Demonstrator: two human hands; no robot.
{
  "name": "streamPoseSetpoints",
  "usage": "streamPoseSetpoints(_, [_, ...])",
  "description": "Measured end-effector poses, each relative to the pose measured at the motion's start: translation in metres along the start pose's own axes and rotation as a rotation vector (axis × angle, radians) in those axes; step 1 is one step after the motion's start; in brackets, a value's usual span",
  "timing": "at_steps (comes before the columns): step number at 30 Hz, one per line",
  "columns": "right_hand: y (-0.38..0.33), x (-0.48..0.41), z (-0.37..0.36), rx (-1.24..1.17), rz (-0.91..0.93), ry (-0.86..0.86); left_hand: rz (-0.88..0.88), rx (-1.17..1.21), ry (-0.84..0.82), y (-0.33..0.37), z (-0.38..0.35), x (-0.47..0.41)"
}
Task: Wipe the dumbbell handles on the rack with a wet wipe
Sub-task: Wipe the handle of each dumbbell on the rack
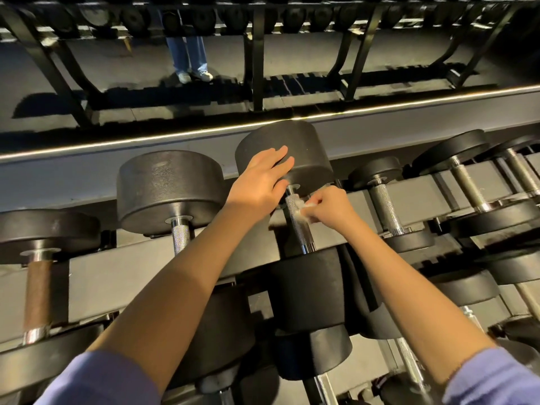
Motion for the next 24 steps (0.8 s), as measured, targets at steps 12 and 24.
streamPoseSetpoints(12, [0.002, -0.002, 0.015, -0.163, -0.071, 0.181, 0.008, 0.003, -0.001, 0.000, 0.002, 0.001])
streamPoseSetpoints(24, [-0.020, -0.005, -0.004, -0.057, -0.013, 0.014, 0.023, 0.019, 0.015, 0.001, 0.001, 0.000])
Point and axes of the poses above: each hand's wrist, its own x-axis away from the middle knuckle, its own z-axis out of the back of the hand, y = z × x, the point moved 10 cm from there along -x, towards the middle knuckle, and after that the axes turned 6 degrees about x, right-handed, at the moved point
